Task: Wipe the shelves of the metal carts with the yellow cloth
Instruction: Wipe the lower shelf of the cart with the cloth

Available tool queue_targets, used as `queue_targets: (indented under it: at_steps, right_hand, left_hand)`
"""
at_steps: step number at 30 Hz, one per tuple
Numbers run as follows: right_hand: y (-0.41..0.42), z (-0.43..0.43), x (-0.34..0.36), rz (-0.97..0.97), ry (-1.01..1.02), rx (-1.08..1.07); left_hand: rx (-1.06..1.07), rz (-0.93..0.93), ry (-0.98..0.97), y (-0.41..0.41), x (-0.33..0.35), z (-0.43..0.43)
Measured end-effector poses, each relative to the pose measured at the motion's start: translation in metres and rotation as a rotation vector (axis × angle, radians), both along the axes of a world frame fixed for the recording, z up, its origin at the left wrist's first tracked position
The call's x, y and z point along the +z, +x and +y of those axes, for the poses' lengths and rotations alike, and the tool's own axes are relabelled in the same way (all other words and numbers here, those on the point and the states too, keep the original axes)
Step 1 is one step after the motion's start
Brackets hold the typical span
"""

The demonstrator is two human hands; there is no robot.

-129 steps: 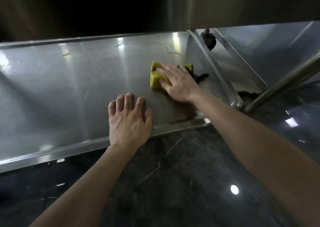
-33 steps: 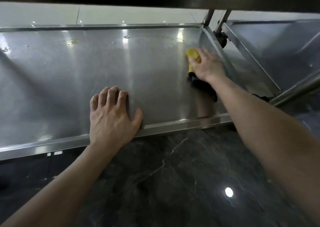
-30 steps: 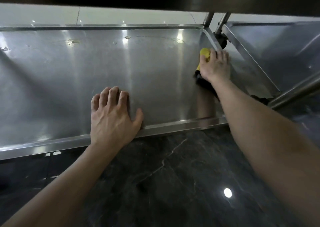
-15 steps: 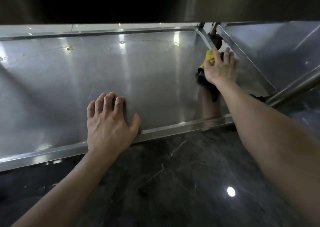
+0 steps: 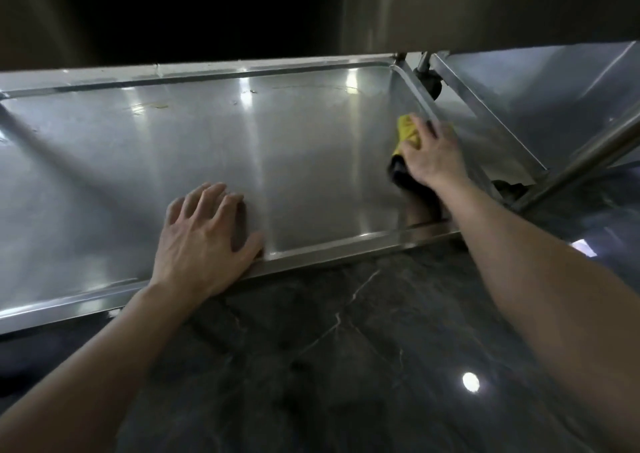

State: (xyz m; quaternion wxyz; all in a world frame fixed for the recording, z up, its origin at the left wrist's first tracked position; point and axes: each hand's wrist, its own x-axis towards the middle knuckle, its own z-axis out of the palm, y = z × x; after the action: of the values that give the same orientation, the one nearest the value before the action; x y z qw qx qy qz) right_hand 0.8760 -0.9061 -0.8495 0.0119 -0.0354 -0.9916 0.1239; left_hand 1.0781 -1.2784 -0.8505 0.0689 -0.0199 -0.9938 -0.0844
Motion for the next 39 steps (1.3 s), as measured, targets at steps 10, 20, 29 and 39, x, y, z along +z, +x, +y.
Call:
queue_targets:
  at_steps: [10,20,29,39]
  right_hand:
    - [0.102,-0.22,-0.004,-0.037,0.02,0.708]
    - [0.065,0.027,-0.008,-0.026,0.108,-0.104]
    - [0.139,-0.163,-0.001,-0.04,-0.047,0.611]
    - [0.133,-0.028,-0.011,0.02,0.087,-0.031]
  left_hand:
    - [0.047,0.028,0.003,0.01,-0.01,-0.008]
    - [0.064,0.027,-0.003,0.004,-0.016,-0.001]
    - [0.055,0.032,0.037,0.007,-0.015,-0.004]
    - [0.059,0.025,0.025,0.005,-0.017,-0.003]
